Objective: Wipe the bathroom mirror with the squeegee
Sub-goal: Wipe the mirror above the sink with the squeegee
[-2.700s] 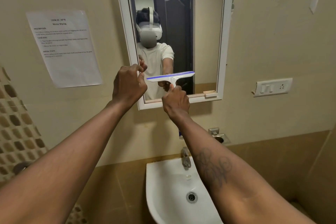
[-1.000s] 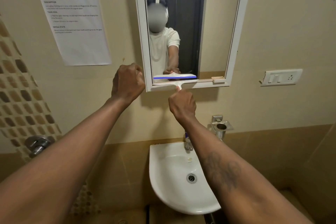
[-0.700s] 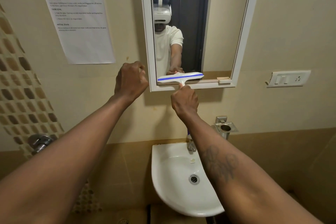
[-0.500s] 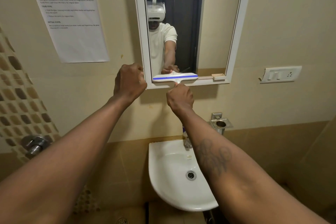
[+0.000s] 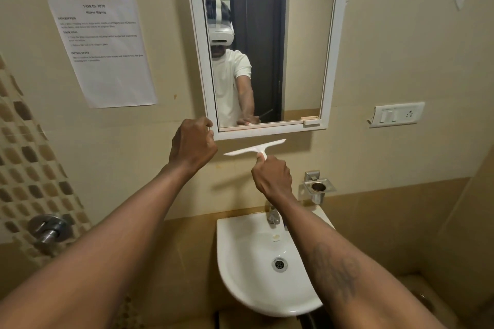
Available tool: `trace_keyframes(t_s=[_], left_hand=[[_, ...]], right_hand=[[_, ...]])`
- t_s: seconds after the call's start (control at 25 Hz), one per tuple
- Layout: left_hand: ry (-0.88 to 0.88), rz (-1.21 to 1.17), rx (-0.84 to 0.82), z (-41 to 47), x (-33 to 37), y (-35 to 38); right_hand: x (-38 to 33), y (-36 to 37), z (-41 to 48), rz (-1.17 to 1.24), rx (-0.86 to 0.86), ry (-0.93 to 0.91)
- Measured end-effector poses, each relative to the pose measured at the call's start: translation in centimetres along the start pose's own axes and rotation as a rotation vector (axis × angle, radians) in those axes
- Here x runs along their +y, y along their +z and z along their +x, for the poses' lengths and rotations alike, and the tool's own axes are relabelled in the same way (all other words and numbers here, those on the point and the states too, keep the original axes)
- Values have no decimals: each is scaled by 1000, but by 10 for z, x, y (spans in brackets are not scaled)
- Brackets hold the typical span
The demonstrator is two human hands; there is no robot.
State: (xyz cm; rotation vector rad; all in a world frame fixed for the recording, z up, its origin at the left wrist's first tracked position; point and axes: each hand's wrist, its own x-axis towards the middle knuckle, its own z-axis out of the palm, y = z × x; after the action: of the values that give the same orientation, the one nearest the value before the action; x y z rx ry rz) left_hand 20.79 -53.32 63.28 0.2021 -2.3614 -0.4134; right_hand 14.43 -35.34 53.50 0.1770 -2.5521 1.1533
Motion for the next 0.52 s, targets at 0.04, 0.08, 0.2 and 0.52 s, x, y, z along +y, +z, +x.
trace_keyframes(t_s=[0.04, 0.08, 0.2, 0.52], left_hand=[[6, -2, -19, -5, 5, 5], [12, -6, -40, -9, 10, 11], [35, -17, -90, -21, 33, 30], [90, -29, -134, -38, 86, 62]], right_hand=[[7, -3, 0, -11, 6, 8], [14, -7, -1, -18, 14, 17], [34, -22, -1, -44, 28, 38], [84, -55, 6, -78, 42, 76]])
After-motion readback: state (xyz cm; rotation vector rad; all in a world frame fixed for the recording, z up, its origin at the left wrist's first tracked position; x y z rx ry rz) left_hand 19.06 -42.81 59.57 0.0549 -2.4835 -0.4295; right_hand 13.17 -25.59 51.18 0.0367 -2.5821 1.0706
